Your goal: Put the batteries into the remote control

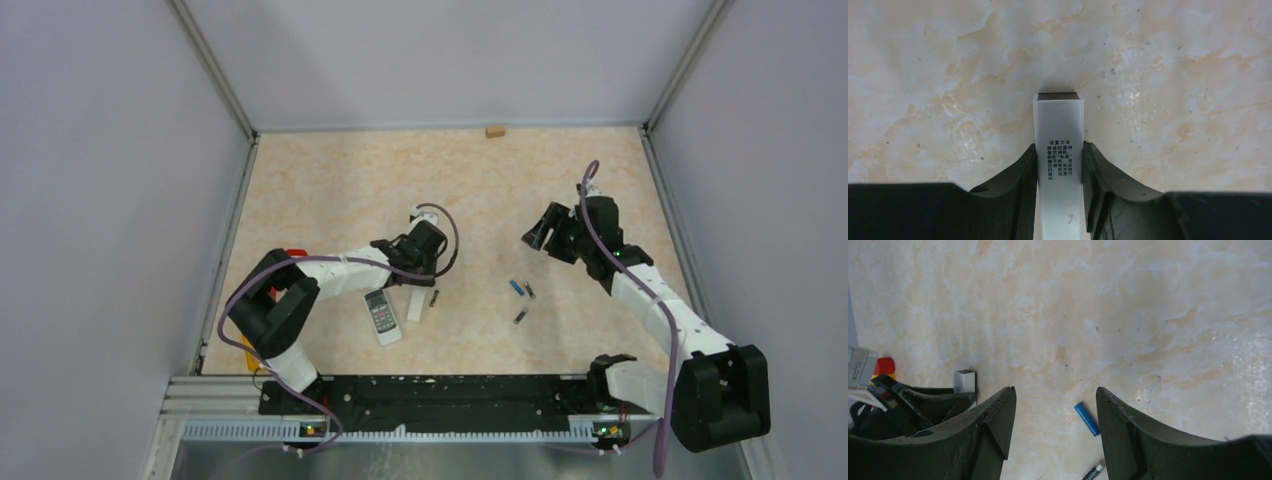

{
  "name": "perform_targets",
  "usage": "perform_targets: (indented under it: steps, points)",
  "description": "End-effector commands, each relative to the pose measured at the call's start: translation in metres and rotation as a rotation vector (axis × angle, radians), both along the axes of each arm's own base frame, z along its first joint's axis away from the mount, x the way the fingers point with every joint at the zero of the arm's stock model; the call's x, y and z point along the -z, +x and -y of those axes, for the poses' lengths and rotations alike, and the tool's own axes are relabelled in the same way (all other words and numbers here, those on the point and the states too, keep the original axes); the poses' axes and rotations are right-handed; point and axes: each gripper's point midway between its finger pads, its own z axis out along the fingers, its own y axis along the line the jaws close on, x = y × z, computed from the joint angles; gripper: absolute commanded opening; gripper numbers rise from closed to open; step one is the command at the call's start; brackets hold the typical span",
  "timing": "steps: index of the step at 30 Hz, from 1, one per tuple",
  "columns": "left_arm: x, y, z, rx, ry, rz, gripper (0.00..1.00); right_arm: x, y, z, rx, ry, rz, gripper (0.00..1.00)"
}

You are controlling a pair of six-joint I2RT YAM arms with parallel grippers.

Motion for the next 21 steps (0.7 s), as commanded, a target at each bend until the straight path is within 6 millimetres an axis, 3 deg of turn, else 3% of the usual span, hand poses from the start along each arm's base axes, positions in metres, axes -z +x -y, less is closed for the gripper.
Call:
perform_targets:
  steps: [1, 4, 6, 11, 15, 17, 21]
  points:
    - [-0.036, 0.034, 0.000, 0.024, -0.132, 0.049, 0.12, -0.019, 0.003, -0.024, -0.111, 0.084, 0.082, 0.61]
    - [-0.071, 0.049, 0.001, 0.088, -0.348, 0.035, 0.05, -0.034, 0.002, -0.042, -0.195, 0.165, 0.135, 0.61]
    - [-0.112, 0.057, 0.003, 0.168, -0.496, 0.080, 0.04, -0.050, 0.000, -0.056, -0.255, 0.238, 0.184, 0.62]
    - [-0.211, 0.050, 0.018, 0.415, -0.756, 0.184, 0.03, -0.107, -0.021, -0.102, -0.446, 0.448, 0.372, 0.74]
    - [-0.278, 0.039, 0.030, 0.522, -0.936, 0.231, 0.01, -0.155, -0.040, -0.126, -0.512, 0.613, 0.506, 0.82]
    - [-0.303, 0.032, 0.036, 0.554, -1.029, 0.223, 0.02, -0.176, -0.047, -0.137, -0.548, 0.664, 0.543, 0.84]
    - [-0.330, 0.025, 0.041, 0.582, -1.170, 0.199, 0.00, -0.197, -0.056, -0.153, -0.603, 0.725, 0.572, 0.85]
